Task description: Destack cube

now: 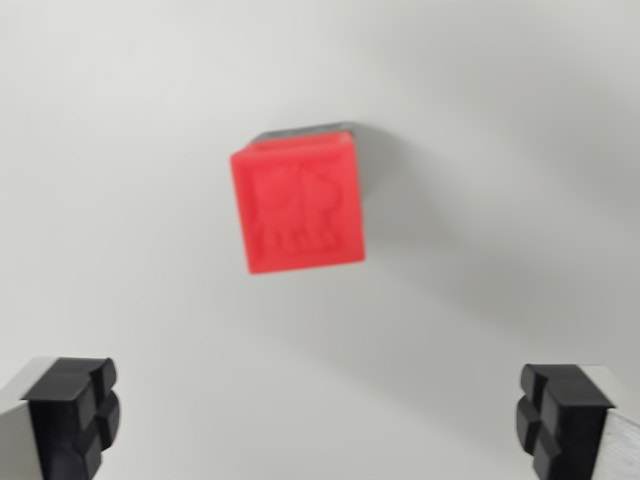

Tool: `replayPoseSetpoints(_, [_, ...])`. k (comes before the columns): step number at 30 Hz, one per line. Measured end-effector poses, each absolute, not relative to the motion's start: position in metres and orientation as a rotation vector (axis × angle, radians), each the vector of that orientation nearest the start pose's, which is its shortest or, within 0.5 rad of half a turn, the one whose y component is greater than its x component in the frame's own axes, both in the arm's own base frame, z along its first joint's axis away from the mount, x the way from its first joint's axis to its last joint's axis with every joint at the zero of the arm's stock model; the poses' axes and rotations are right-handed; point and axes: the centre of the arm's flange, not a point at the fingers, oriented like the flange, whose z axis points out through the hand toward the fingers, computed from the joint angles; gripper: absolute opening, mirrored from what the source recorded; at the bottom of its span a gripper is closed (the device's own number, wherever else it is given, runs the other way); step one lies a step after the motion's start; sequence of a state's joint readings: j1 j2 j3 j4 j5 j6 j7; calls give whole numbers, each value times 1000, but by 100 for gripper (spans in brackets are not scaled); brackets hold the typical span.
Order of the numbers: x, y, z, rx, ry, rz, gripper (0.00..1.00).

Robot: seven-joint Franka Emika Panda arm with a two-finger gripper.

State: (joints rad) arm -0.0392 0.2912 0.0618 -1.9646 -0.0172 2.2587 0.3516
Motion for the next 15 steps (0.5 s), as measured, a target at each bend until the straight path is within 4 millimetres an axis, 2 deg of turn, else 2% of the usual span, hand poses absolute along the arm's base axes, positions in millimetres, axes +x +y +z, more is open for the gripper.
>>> replayPoseSetpoints(7, [613, 22, 300, -3125, 299, 9, 100])
replayPoseSetpoints(15, [614, 24, 271, -3126, 265, 8, 100])
